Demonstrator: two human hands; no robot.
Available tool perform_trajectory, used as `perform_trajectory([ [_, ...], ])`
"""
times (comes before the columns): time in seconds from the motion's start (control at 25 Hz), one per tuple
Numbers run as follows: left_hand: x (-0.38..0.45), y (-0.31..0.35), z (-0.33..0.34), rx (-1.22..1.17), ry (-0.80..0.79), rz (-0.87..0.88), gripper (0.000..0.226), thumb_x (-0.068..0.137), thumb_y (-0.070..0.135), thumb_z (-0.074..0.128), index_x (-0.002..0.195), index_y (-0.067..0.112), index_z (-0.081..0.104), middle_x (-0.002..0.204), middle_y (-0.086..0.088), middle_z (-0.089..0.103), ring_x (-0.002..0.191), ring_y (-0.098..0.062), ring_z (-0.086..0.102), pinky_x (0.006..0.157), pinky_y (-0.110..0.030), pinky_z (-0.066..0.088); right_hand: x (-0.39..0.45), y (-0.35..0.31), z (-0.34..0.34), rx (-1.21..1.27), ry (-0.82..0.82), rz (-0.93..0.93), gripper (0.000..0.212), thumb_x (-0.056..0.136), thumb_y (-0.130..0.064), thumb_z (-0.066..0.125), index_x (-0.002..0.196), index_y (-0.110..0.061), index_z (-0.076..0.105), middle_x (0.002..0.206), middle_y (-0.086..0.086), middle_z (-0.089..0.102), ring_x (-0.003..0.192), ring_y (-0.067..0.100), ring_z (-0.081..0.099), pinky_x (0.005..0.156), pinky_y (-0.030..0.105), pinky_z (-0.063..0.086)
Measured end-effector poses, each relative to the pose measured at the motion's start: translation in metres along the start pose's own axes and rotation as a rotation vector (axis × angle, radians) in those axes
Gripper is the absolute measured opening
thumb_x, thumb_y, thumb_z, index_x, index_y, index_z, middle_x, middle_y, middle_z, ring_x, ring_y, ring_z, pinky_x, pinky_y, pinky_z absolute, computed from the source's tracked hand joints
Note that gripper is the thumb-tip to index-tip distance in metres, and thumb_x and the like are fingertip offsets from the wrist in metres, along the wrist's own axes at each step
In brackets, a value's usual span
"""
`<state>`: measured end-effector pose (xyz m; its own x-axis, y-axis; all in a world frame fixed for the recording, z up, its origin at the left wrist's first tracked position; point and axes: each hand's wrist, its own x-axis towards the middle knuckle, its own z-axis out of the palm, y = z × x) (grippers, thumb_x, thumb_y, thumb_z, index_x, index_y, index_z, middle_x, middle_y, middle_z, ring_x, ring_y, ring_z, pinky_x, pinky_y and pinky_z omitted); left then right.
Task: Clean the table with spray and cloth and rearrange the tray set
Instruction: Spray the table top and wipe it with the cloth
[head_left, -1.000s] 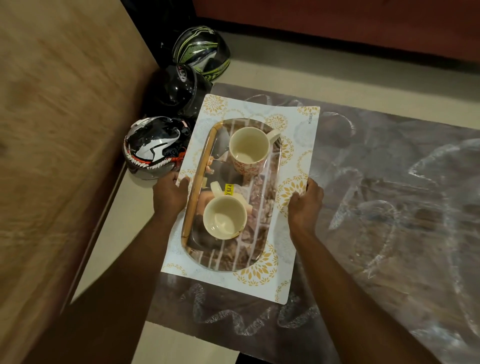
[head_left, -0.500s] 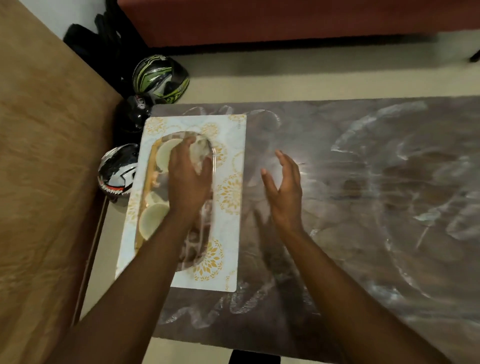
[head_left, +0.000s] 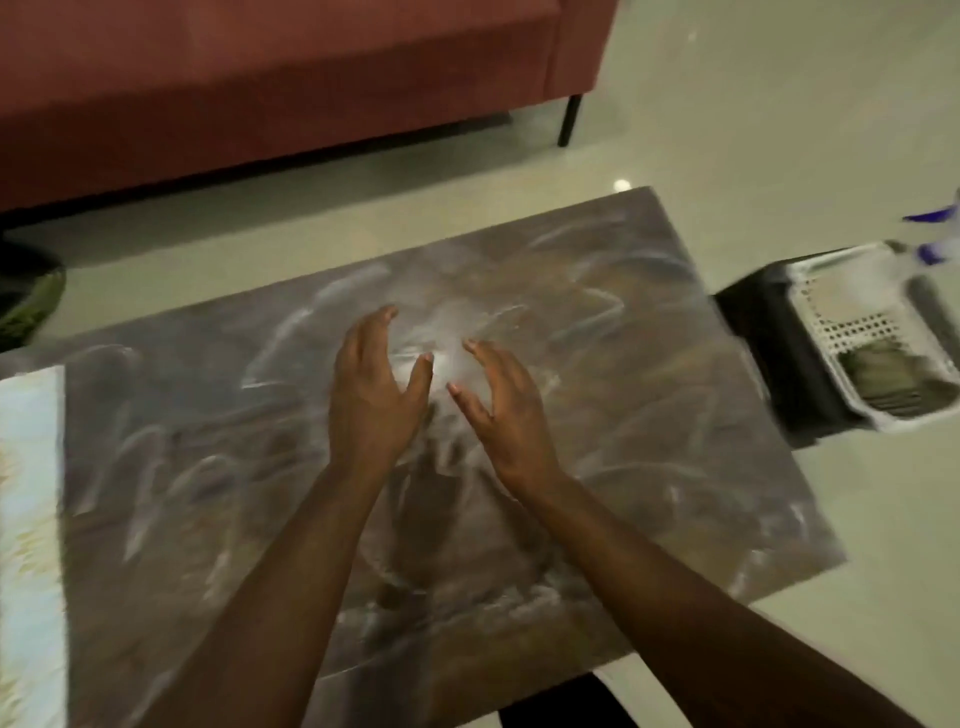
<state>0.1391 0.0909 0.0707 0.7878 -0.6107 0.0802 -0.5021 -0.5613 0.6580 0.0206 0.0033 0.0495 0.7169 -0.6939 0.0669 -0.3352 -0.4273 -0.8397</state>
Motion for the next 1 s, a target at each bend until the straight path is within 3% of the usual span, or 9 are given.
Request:
perform_trajectory([
  [0.16, 0.021, 0.109, 0.078, -0.129, -0.092, 0.098, 0.057, 0.093, 0.027, 0.064, 0.144, 0.014, 0.044, 0.147, -0.009, 0.047, 0.133, -0.024, 0.045, 0.102, -0.025, 0.033, 0.020, 0.049, -0.118, -0.081, 0.106, 0.095, 0.048, 0.094, -0.041, 0.050, 0.135, -0.016, 0.047, 0.136, 0.000, 0.051, 0.126, 0.012, 0.045, 0.105, 0.033, 0.038],
  [0.32, 0.036, 0.193, 0.154, -0.203, -0.190, 0.206, 0.058, 0.092, 0.028, 0.065, 0.145, 0.017, 0.043, 0.146, -0.010, 0.047, 0.131, -0.025, 0.048, 0.102, -0.031, 0.041, 0.024, 0.096, -0.209, -0.110, 0.254, 0.173, 0.048, 0.094, -0.039, 0.052, 0.134, -0.014, 0.047, 0.133, 0.003, 0.051, 0.123, 0.011, 0.045, 0.100, 0.007, 0.028],
  [0.48, 0.012, 0.277, 0.249, -0.245, -0.351, 0.259, 0.058, 0.090, 0.028, 0.065, 0.143, 0.016, 0.046, 0.143, -0.010, 0.050, 0.131, -0.025, 0.047, 0.104, -0.042, 0.045, 0.020, 0.173, -0.286, -0.076, 0.443, 0.291, 0.048, 0.091, -0.041, 0.051, 0.129, -0.012, 0.052, 0.128, 0.005, 0.055, 0.119, 0.011, 0.048, 0.103, 0.025, 0.037],
  [0.6, 0.004, 0.327, 0.322, -0.295, -0.450, 0.250, 0.064, 0.086, 0.028, 0.070, 0.143, 0.014, 0.045, 0.141, -0.008, 0.051, 0.128, -0.022, 0.050, 0.103, -0.040, 0.047, 0.015, 0.241, -0.336, -0.089, 0.505, 0.374, 0.043, 0.093, -0.036, 0.050, 0.129, -0.012, 0.052, 0.127, 0.007, 0.055, 0.113, 0.007, 0.045, 0.097, 0.029, 0.039],
  [0.68, 0.009, 0.354, 0.376, -0.315, -0.482, 0.252, 0.073, 0.082, 0.033, 0.075, 0.145, 0.015, 0.042, 0.143, -0.008, 0.051, 0.131, -0.021, 0.048, 0.105, -0.042, 0.046, 0.021, 0.292, -0.369, -0.116, 0.530, 0.426, 0.040, 0.095, -0.034, 0.049, 0.130, -0.014, 0.051, 0.129, 0.008, 0.053, 0.117, 0.014, 0.046, 0.098, 0.030, 0.036],
  [0.76, 0.016, 0.383, 0.426, -0.346, -0.475, 0.222, 0.085, 0.078, 0.037, 0.079, 0.148, 0.015, 0.036, 0.147, -0.008, 0.047, 0.134, -0.023, 0.047, 0.108, -0.042, 0.044, 0.025, 0.348, -0.400, -0.203, 0.483, 0.490, 0.039, 0.094, -0.030, 0.052, 0.131, -0.015, 0.050, 0.134, 0.007, 0.051, 0.122, 0.023, 0.047, 0.102, 0.035, 0.034],
  [0.84, 0.026, 0.412, 0.460, -0.380, -0.466, 0.176, 0.099, 0.073, 0.037, 0.084, 0.152, 0.014, 0.029, 0.154, -0.007, 0.041, 0.138, -0.021, 0.043, 0.111, -0.029, 0.037, 0.025, 0.391, -0.423, -0.383, 0.279, 0.571, 0.051, 0.089, -0.025, 0.059, 0.137, -0.017, 0.042, 0.143, 0.009, 0.042, 0.131, 0.029, 0.039, 0.106, 0.043, 0.029],
  [0.92, 0.038, 0.432, 0.485, -0.415, -0.446, 0.175, 0.109, 0.069, 0.035, 0.088, 0.153, 0.012, 0.023, 0.157, -0.007, 0.036, 0.142, -0.019, 0.039, 0.108, -0.019, 0.033, 0.025, 0.416, -0.435, -0.487, 0.043, 0.632, 0.068, 0.087, -0.034, 0.062, 0.146, -0.026, 0.028, 0.153, 0.008, 0.024, 0.140, 0.030, 0.022, 0.110, 0.052, 0.021],
  [1.0, 0.049, 0.439, 0.501, -0.438, -0.450, 0.161, 0.111, 0.069, 0.034, 0.089, 0.154, 0.013, 0.019, 0.158, -0.006, 0.036, 0.140, -0.013, 0.042, 0.103, -0.013, 0.039, 0.026, 0.428, -0.434, -0.529, -0.083, 0.627, 0.071, 0.089, -0.046, 0.056, 0.148, -0.034, 0.018, 0.157, 0.008, 0.011, 0.143, 0.031, 0.010, 0.111, 0.056, 0.014],
])
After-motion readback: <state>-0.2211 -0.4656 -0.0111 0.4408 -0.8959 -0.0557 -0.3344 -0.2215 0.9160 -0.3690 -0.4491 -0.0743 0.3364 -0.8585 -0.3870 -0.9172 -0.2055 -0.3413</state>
